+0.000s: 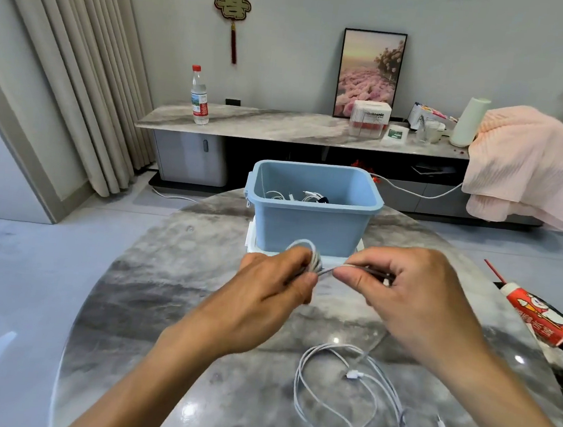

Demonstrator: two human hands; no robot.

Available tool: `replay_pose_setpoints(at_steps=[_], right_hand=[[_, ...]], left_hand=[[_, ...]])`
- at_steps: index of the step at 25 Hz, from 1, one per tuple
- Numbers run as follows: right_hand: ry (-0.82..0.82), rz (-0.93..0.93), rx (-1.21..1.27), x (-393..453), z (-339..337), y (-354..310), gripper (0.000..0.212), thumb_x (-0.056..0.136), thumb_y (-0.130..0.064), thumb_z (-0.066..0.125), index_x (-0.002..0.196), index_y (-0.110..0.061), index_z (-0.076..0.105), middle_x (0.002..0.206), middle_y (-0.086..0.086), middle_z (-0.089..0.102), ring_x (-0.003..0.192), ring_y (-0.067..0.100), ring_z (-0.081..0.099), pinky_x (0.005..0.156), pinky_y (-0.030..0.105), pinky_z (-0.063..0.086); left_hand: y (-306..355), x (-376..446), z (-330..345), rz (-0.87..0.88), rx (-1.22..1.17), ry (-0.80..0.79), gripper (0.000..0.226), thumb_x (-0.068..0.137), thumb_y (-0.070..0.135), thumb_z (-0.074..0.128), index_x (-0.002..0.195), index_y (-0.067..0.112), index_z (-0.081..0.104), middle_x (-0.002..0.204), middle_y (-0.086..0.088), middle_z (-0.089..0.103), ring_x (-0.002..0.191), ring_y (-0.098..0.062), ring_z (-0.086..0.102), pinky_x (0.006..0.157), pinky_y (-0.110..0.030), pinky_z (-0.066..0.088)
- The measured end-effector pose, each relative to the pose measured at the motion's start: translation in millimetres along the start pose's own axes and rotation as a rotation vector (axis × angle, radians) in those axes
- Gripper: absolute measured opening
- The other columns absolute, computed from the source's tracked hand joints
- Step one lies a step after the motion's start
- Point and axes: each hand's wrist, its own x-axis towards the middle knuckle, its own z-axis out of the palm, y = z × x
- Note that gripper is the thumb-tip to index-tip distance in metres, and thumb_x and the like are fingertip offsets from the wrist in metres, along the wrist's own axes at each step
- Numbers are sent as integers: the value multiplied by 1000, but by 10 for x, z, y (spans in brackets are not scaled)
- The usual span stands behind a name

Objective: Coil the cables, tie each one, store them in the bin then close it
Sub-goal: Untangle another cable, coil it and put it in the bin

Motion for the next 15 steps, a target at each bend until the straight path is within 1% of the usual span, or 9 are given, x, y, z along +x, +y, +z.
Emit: replay_pose_setpoints(at_steps=[1, 2, 4, 5, 7, 8, 10, 12, 15], right_hand=[[60, -48, -40, 27, -11, 65, 34, 80, -58, 67, 73, -26, 73, 54, -9, 61, 51, 11, 54, 52, 35, 46], [99, -96, -89, 47, -10, 128, 43, 80, -65, 63, 69, -24, 72, 51, -8, 57, 50, 12, 51, 49, 35, 44], [115, -147, -144, 68, 75, 226, 59, 84, -72, 51, 62, -19, 64, 46, -8, 43, 46, 12, 40, 44, 34, 39], [102, -154, -150, 66, 130, 271, 64, 87, -74, 44, 60, -18, 59, 45, -7, 37, 46, 13, 35, 44, 32, 37], [54, -167, -97, 45, 240, 329, 69, 92, -73, 32, 60, -16, 55, 47, -7, 35, 46, 13, 34, 45, 31, 34], [24, -156, -19, 37, 287, 338, 67, 94, -71, 33, 62, -17, 56, 47, -8, 38, 46, 11, 37, 46, 31, 34], [-11, -93, 133, 17, 376, 344, 51, 98, -57, 45, 67, -18, 58, 49, -16, 46, 46, 6, 43, 48, 19, 30], [-76, -21, 161, -54, 483, 331, 32, 98, -38, 57, 73, -18, 59, 52, -20, 50, 48, 4, 46, 49, 16, 29], [-254, 47, 155, -192, 629, 220, 13, 94, -35, 64, 88, -25, 59, 61, -13, 57, 55, 5, 49, 54, 18, 33]], left_hand=[[36, 3, 2, -24, -113, -36, 29, 99, 31, 43, 95, 6, 58, 74, 9, 57, 73, -13, 54, 73, -29, 41], [88, 11, 19, -75, -310, -71, 30, 97, 26, 45, 97, 0, 58, 71, 3, 53, 68, -11, 52, 68, -25, 40], [163, 12, 21, -177, -670, -102, 30, 96, 21, 46, 95, -6, 58, 69, -8, 45, 63, -8, 47, 61, -22, 36], [179, 12, 28, -208, -797, -109, 28, 95, 20, 45, 92, -5, 59, 66, -9, 43, 61, -10, 42, 59, -22, 34], [214, 10, 42, -237, -1024, -126, 24, 94, 18, 45, 87, 1, 61, 60, 0, 41, 58, -12, 35, 61, -24, 32], [222, 9, 38, -247, -1138, -122, 23, 93, 19, 46, 85, 3, 61, 58, 3, 40, 56, -11, 35, 63, -26, 32], [248, 3, -15, -267, -1366, -51, 21, 92, 18, 49, 83, 6, 63, 58, 5, 40, 53, -10, 39, 70, -31, 32], [252, 3, -77, -301, -1550, 136, 22, 92, 19, 48, 83, 8, 65, 62, 6, 44, 54, -9, 46, 80, -33, 36], [191, 14, -251, -279, -1612, 443, 22, 91, 17, 47, 96, 9, 67, 81, 4, 63, 73, -8, 62, 96, -34, 38]])
